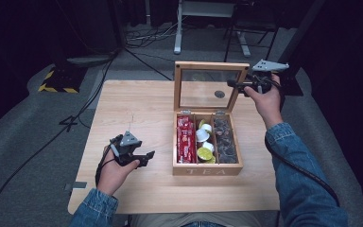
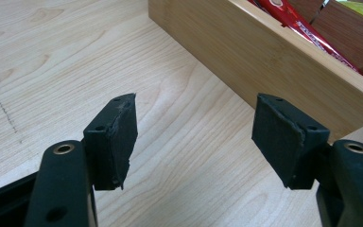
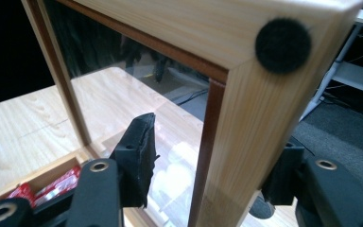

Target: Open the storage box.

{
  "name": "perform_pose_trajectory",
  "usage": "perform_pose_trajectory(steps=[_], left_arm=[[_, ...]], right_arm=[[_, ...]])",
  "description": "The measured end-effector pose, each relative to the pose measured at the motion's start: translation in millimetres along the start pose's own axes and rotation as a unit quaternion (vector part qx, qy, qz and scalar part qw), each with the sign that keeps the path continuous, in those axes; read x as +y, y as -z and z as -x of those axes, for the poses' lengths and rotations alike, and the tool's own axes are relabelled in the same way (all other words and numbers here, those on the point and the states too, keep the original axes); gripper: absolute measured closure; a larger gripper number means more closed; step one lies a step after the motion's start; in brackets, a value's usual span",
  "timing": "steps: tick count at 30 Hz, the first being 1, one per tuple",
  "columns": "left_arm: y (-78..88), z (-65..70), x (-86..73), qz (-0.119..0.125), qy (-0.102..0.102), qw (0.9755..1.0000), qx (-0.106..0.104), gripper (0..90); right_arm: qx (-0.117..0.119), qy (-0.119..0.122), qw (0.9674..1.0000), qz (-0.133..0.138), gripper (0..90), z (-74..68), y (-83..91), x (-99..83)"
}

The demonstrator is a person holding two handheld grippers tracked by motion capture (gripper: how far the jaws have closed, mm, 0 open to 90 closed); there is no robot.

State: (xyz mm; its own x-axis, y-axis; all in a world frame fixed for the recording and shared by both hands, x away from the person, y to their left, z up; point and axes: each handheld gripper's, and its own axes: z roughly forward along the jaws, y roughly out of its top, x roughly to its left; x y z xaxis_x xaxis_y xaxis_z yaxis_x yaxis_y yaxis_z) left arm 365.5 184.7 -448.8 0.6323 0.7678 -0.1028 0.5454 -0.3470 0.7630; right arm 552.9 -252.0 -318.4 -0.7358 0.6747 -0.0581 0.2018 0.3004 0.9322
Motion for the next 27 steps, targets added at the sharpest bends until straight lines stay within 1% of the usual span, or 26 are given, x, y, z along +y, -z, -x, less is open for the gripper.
perform_pose_trajectory(steps=[2, 7, 9, 10, 11, 13, 15, 16, 20, 24, 25, 27], left_arm=[[-0.4, 0.4, 0.1, -0.001, -0.001, 1.0000, -0.002, 32.3], [-0.3, -0.9, -0.7, 0.001, 0.004, 1.0000, 0.001, 32.3], [-0.4, -1.3, -0.8, 0.001, 0.004, 1.0000, 0.002, 32.3], [-0.6, -1.3, -1.0, 0.001, 0.003, 1.0000, 0.003, 32.3], [-0.8, -1.1, -1.1, 0.000, 0.001, 1.0000, 0.003, 32.3], [-1.3, -0.7, -1.4, -0.003, -0.004, 1.0000, 0.005, 32.3], [-1.9, 0.0, -1.7, -0.003, -0.002, 1.0000, 0.005, 32.2], [-3.0, 0.4, -1.9, -0.006, -0.007, 0.9999, 0.006, 32.2], [-4.5, 1.5, -2.9, -0.009, -0.004, 0.9999, 0.005, 32.2], [-4.3, 1.2, -2.9, -0.010, -0.004, 0.9999, 0.007, 32.3], [-4.5, 1.1, -3.0, -0.011, -0.005, 0.9999, 0.008, 32.3], [-4.7, 1.2, -3.3, -0.014, -0.004, 0.9999, 0.009, 32.3]], right_arm=[[0.000, -0.007, 1.0000, 0.002, 44.9, 2.1, -2.9, -0.3], [-0.002, -0.018, 0.9998, -0.012, 42.0, 8.0, -13.0, -2.5], [-0.003, -0.019, 0.9997, -0.013, 41.3, 8.6, -15.0, -3.2], [-0.011, -0.012, 0.9997, -0.020, 38.9, 8.7, -19.1, -5.1], [-0.012, -0.009, 0.9997, -0.021, 37.8, 8.7, -20.4, -6.0], [-0.017, -0.007, 0.9996, -0.021, 35.1, 8.0, -23.7, -8.8], [-0.019, -0.008, 0.9995, -0.024, 34.4, 7.8, -25.0, -10.3], [-0.022, -0.008, 0.9994, -0.027, 33.9, 8.6, -28.1, -13.8], [-0.026, -0.012, 0.9990, -0.035, 31.4, 10.8, -33.4, -20.2], [-0.029, -0.017, 0.9988, -0.035, 30.7, 12.4, -36.3, -26.4], [-0.031, -0.023, 0.9986, -0.035, 29.8, 13.5, -38.4, -30.2], [-0.035, -0.026, 0.9984, -0.037, 28.9, 14.1, -40.1, -32.4]])
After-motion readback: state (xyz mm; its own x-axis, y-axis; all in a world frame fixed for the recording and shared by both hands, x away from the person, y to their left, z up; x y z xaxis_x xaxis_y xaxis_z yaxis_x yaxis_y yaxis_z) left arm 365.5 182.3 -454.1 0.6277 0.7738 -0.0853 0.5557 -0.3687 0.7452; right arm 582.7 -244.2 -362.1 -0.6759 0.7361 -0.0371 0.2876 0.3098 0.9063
